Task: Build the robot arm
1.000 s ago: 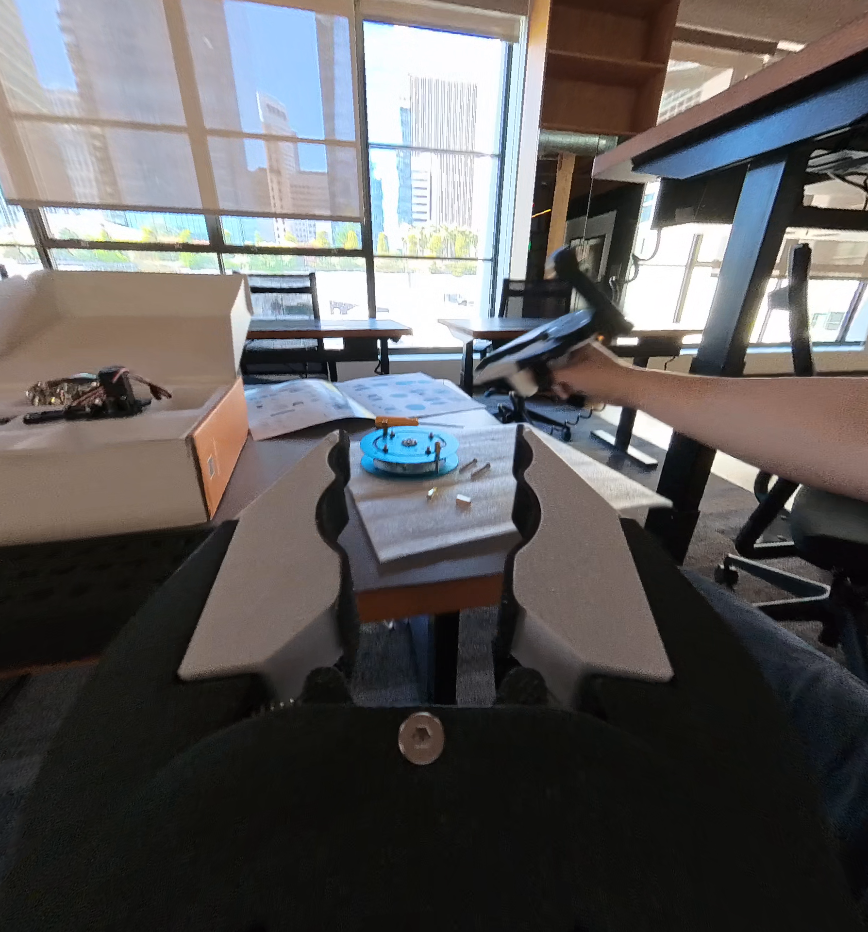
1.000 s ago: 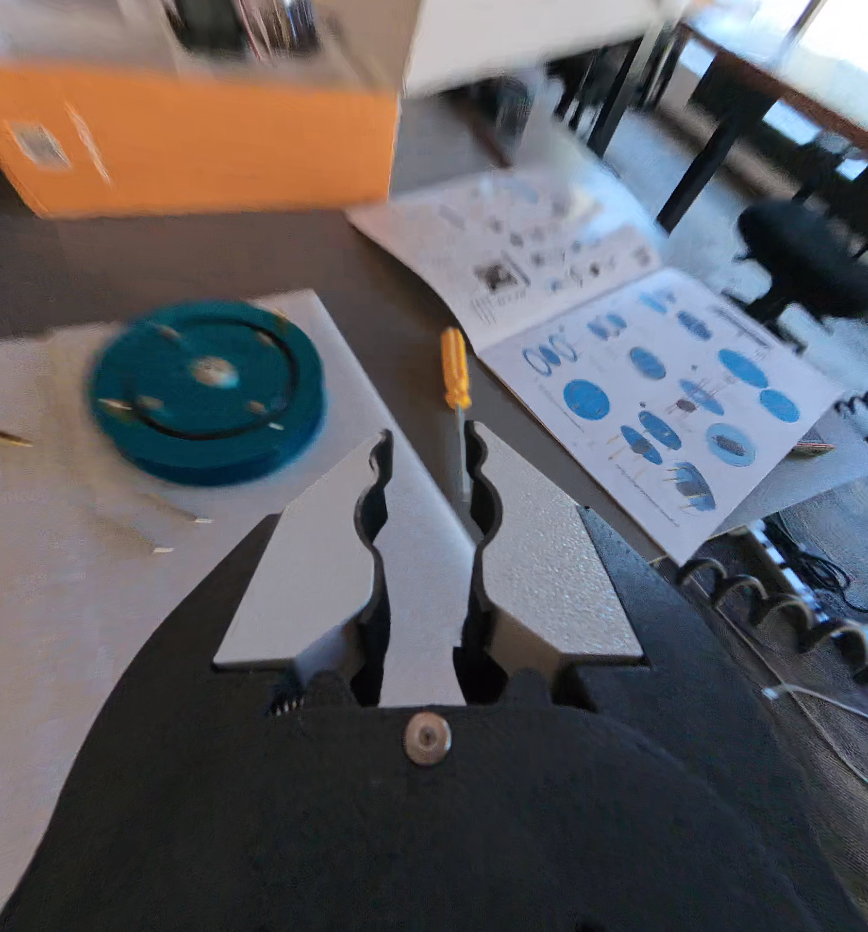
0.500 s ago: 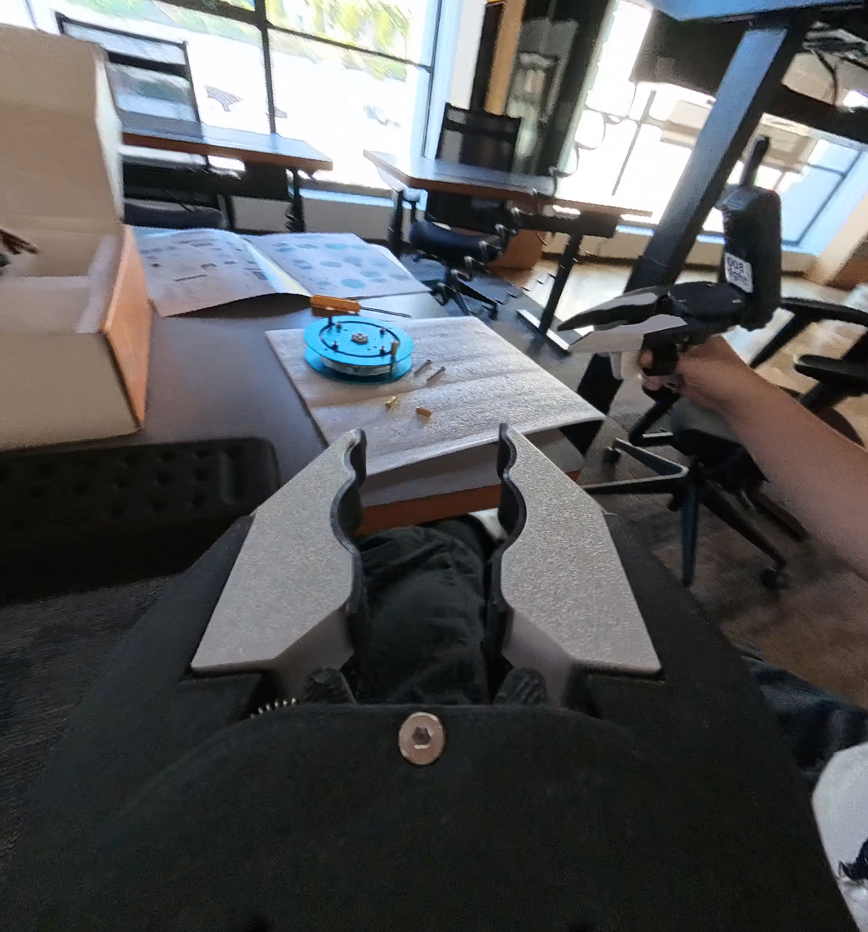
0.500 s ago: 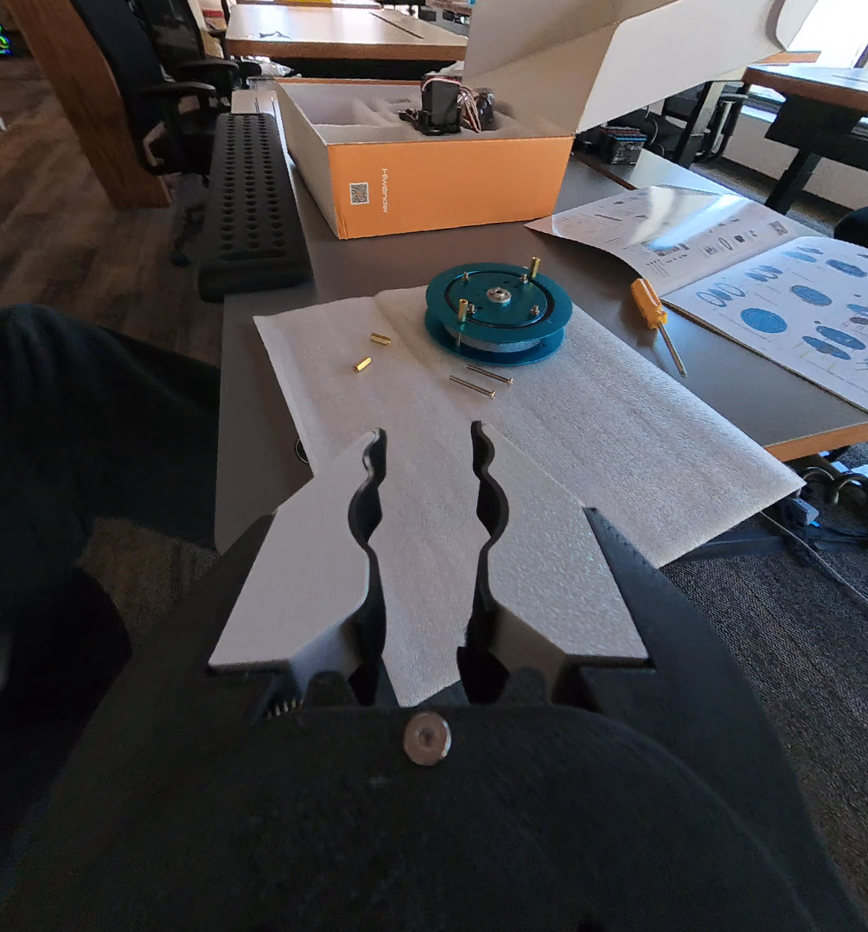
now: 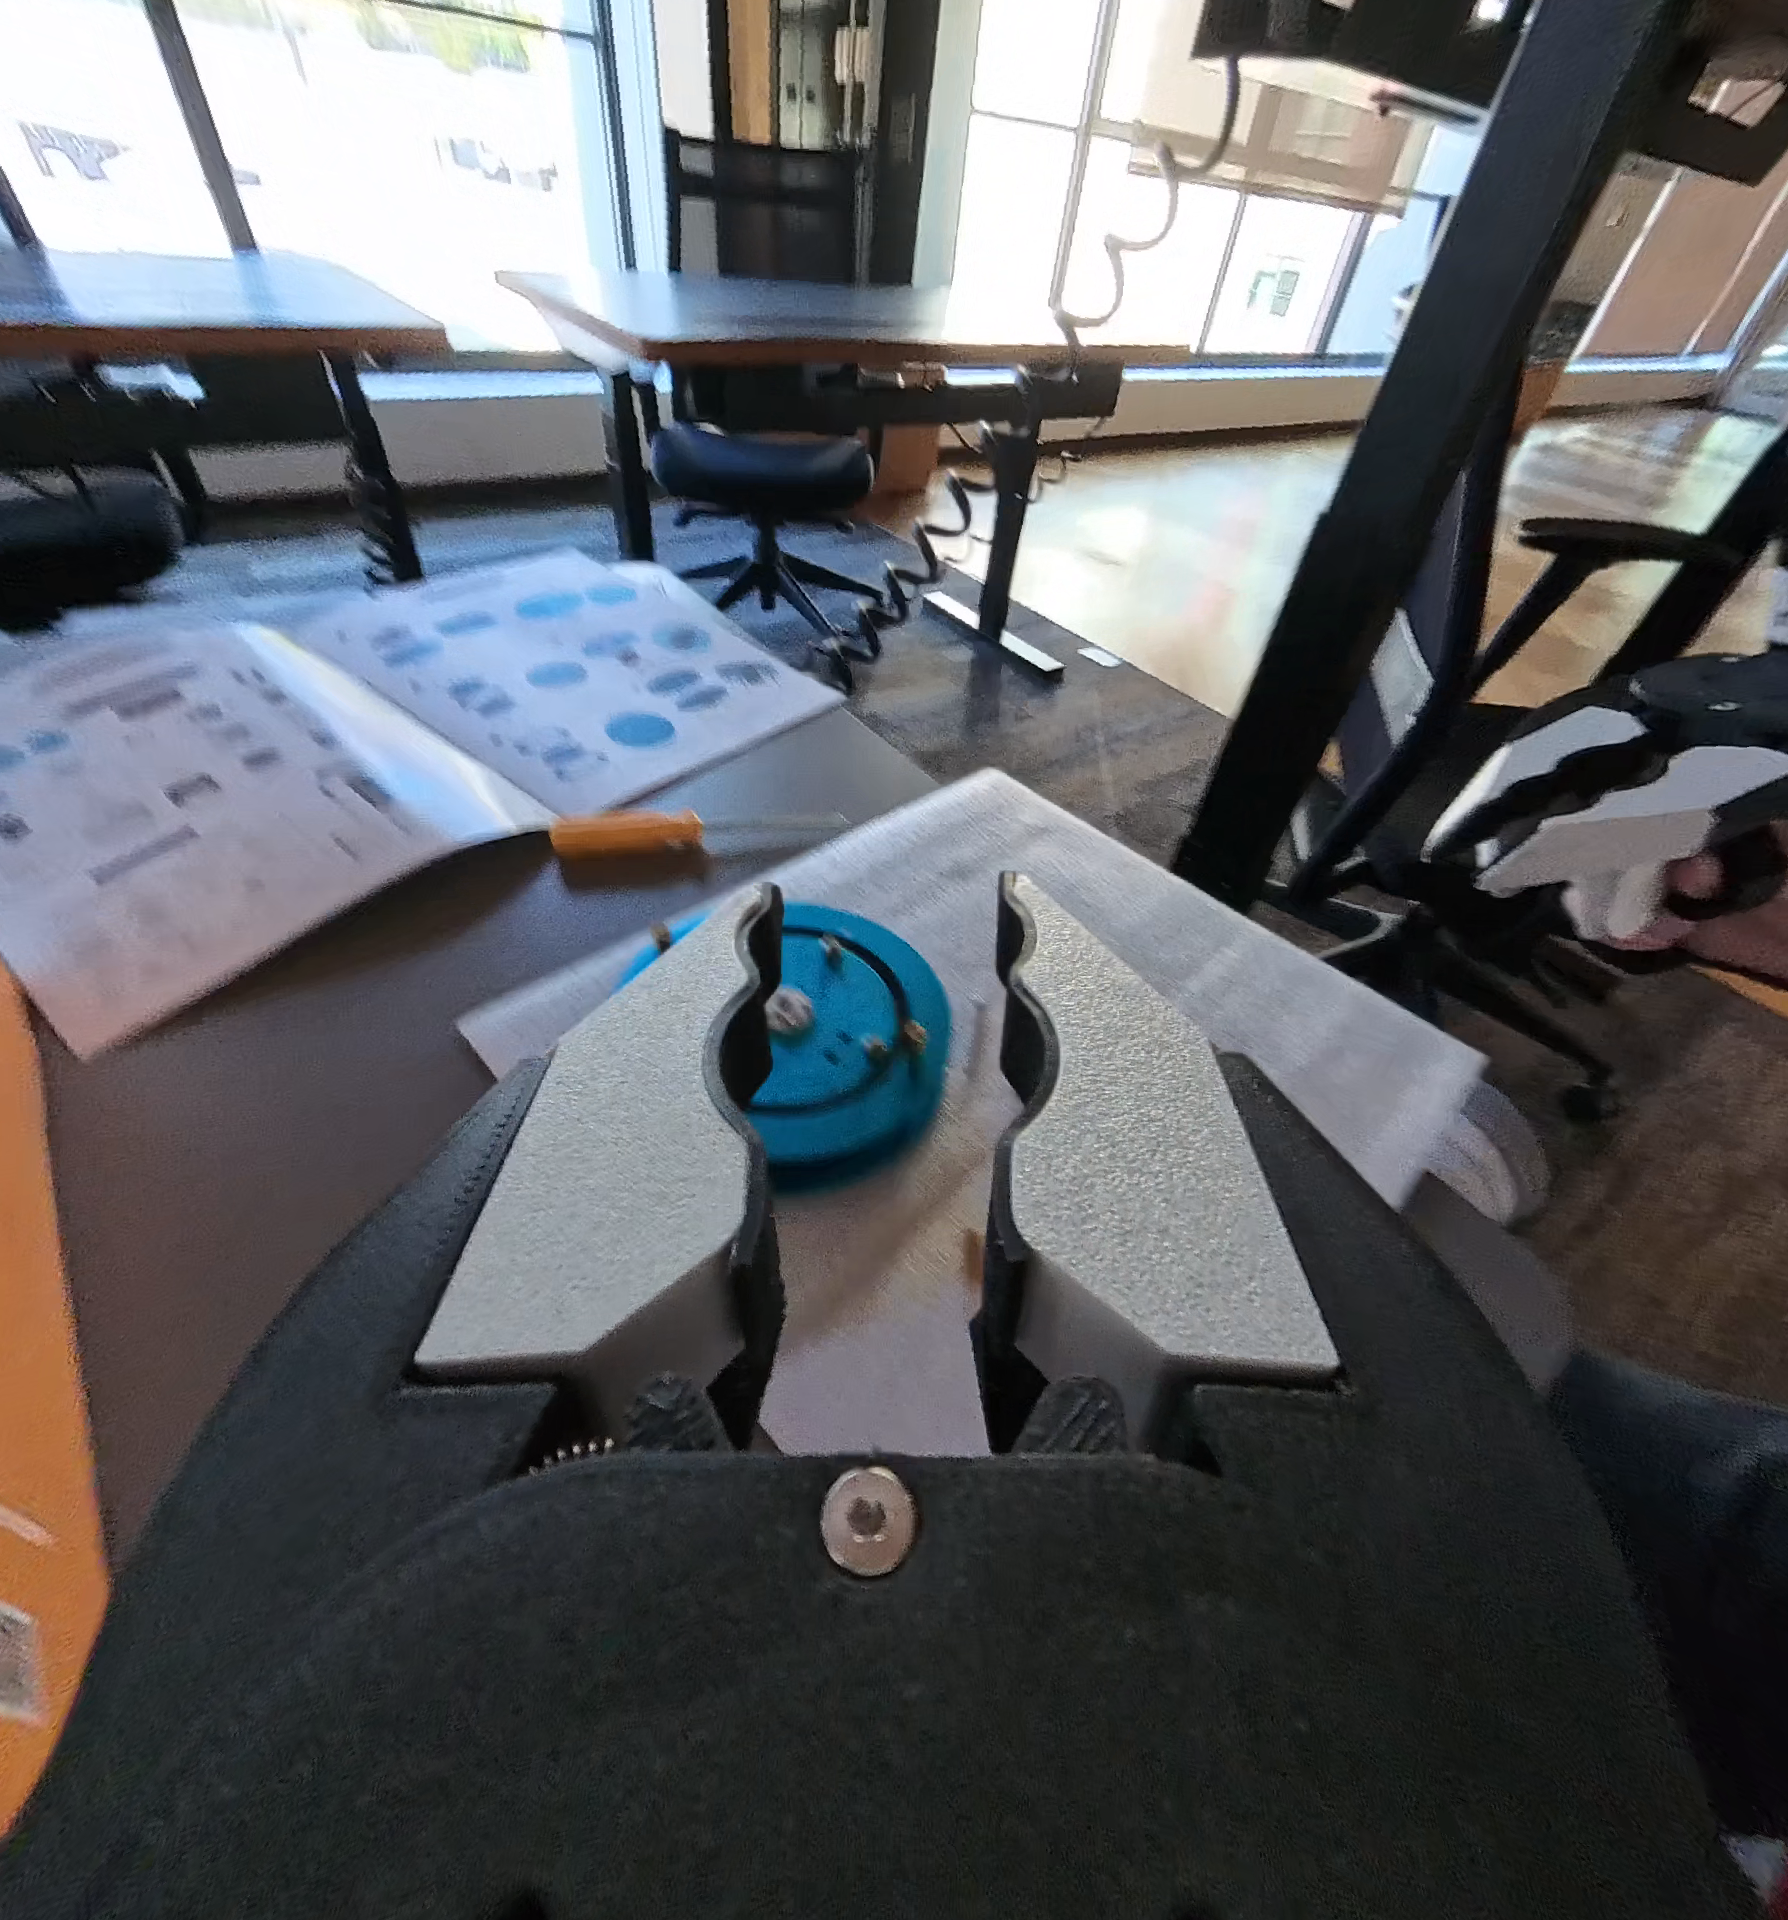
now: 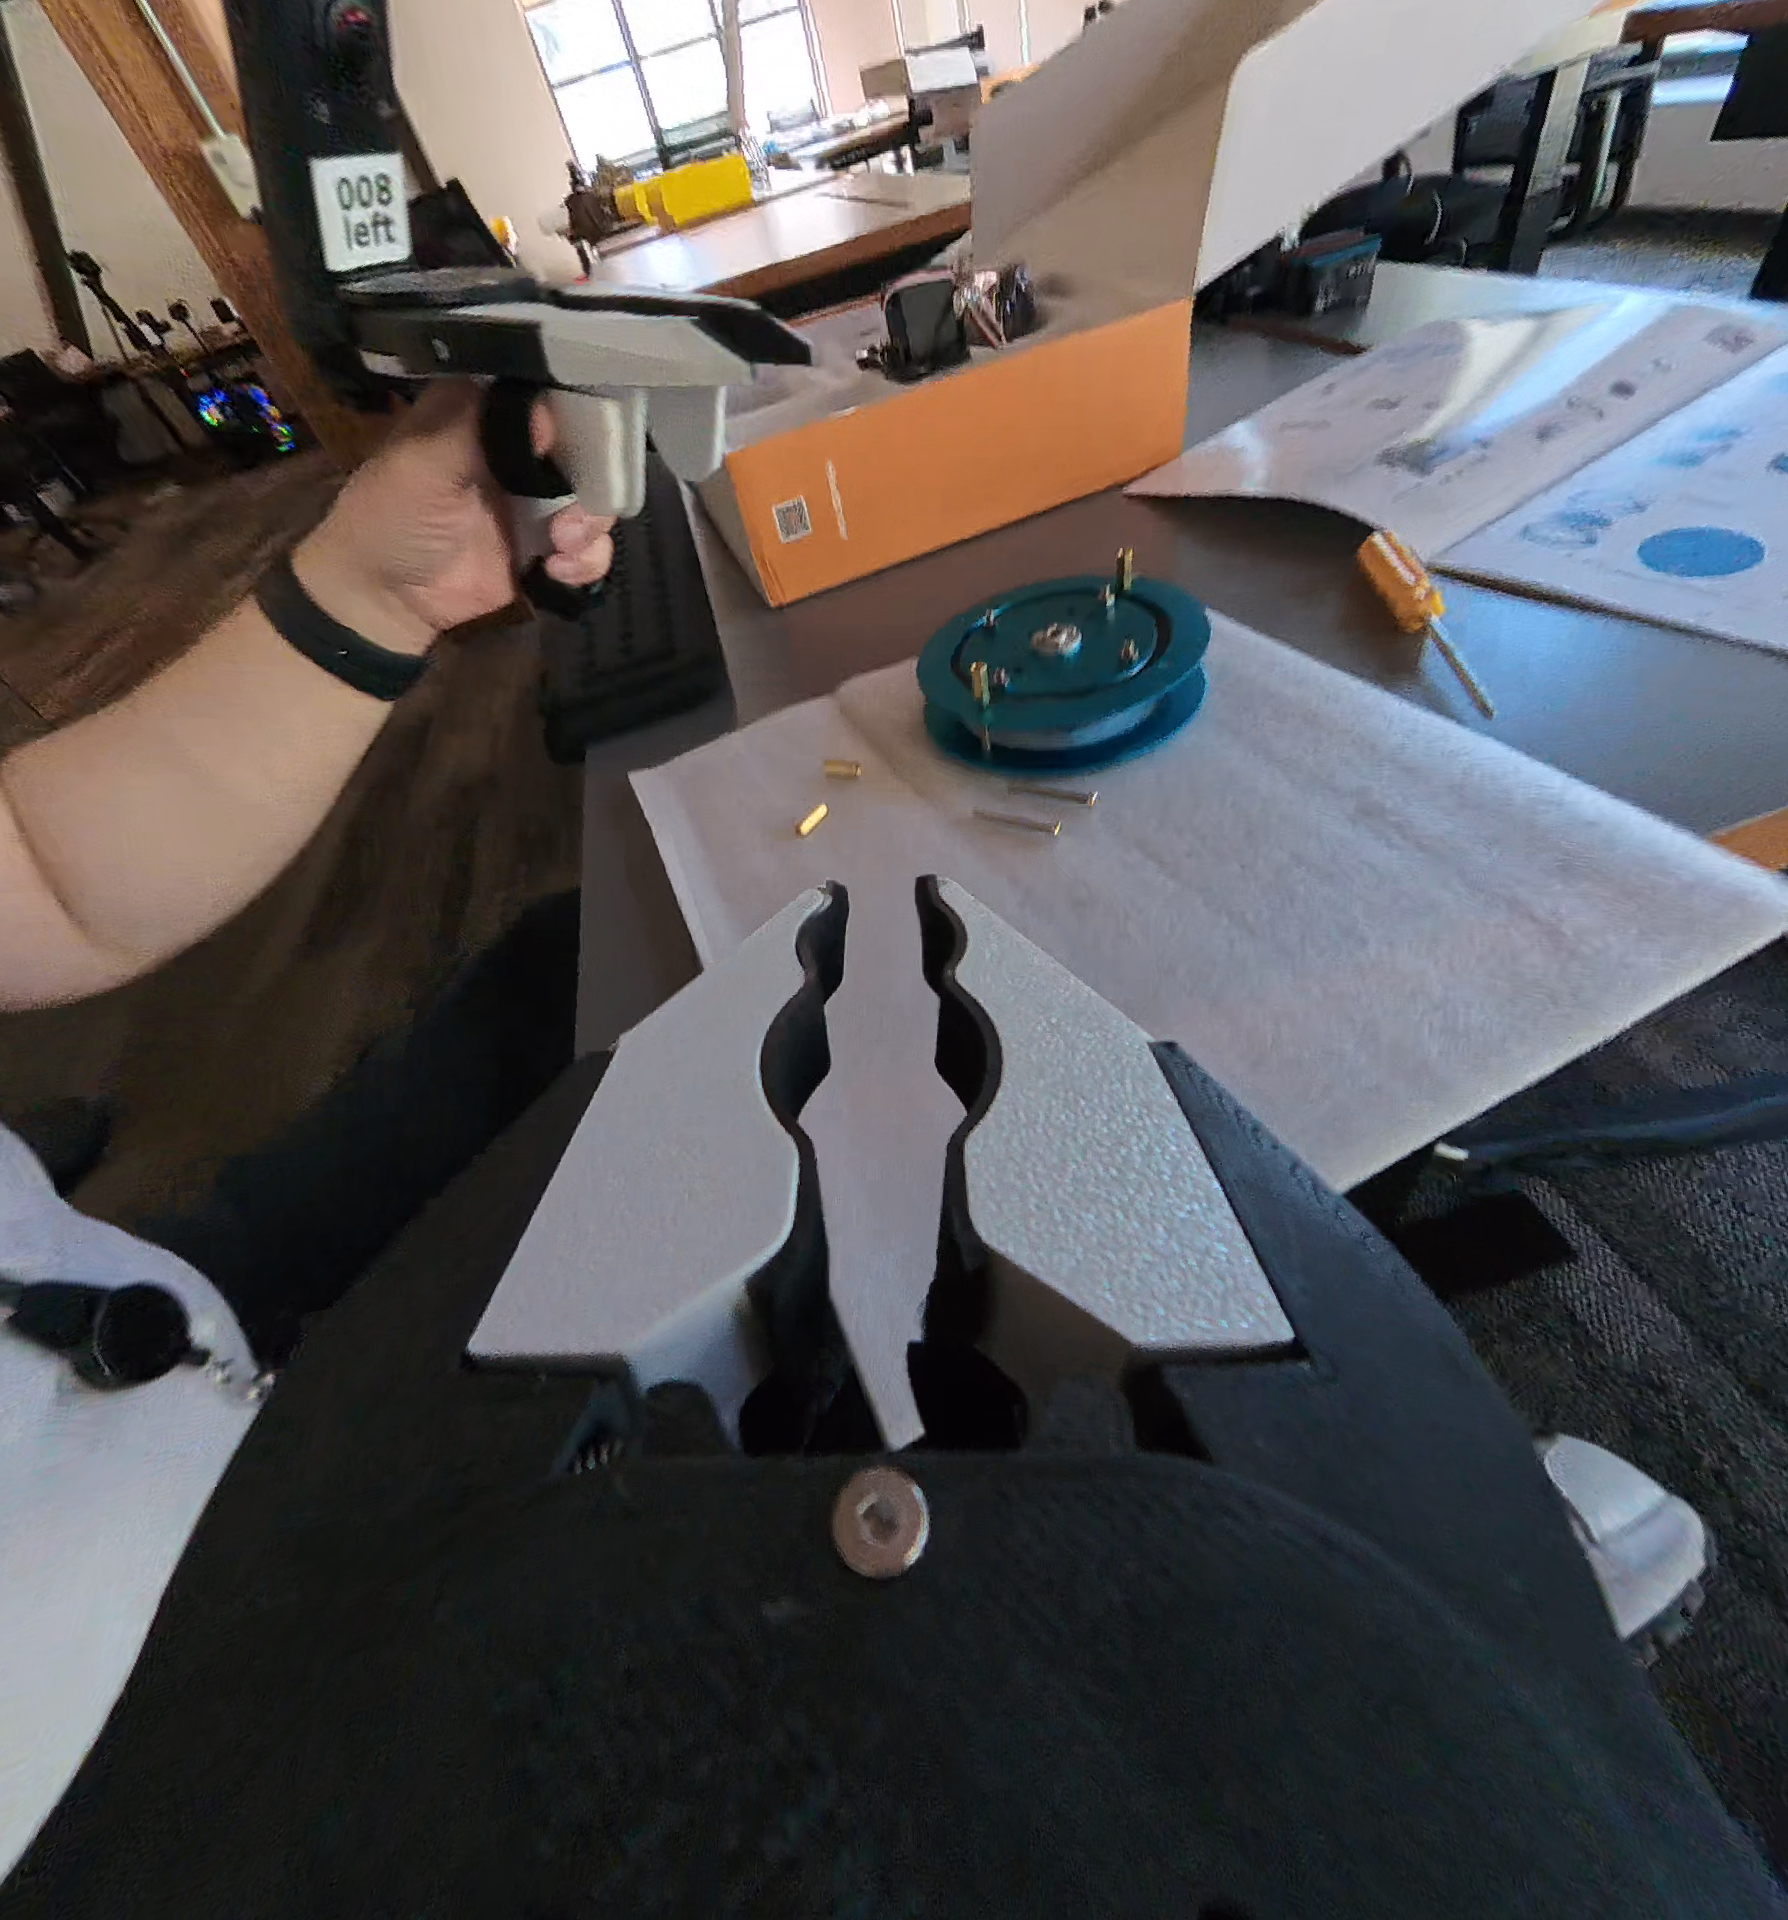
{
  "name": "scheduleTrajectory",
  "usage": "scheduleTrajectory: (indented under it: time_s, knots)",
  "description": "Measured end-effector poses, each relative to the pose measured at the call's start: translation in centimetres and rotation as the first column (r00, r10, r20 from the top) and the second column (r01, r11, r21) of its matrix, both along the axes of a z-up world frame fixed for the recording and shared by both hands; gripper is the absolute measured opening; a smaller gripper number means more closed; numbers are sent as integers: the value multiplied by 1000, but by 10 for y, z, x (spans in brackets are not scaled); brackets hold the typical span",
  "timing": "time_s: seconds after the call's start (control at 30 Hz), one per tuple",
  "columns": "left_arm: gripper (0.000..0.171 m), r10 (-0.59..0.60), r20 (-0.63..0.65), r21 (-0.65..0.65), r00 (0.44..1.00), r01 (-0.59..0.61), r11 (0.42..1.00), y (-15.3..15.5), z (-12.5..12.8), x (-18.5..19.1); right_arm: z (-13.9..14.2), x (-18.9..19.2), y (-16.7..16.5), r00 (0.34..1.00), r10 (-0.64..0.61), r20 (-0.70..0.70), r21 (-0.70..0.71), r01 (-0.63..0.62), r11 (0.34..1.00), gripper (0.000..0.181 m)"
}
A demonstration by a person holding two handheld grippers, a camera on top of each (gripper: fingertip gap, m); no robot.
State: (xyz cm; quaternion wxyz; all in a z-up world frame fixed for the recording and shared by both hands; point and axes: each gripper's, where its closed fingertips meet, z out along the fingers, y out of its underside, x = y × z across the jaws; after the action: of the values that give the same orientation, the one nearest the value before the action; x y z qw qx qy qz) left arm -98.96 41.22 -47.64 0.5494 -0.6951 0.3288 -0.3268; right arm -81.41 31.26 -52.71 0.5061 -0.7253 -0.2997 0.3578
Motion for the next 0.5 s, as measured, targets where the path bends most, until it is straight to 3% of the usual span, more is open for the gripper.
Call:
scheduleTrajectory:
  time_s: [0.1,0.17,0.3,0.5]
  knots:
    - [40,58,-56,72,997,-54,996,28,14,0,4,2,29,993,-16,114,65,8,998,13]
    - [47,61,-95,49,994,-56,997,33,13,3,2,-3,49,981,-21,194,92,3,996,12]
    - [55,103,-247,-3,963,-107,994,26,-4,-8,-14,-22,68,947,2,321,109,-39,993,13]
    - [57,207,-372,-36,905,-237,971,8,-33,-36,-52,-38,67,897,83,435,93,-136,986,16]
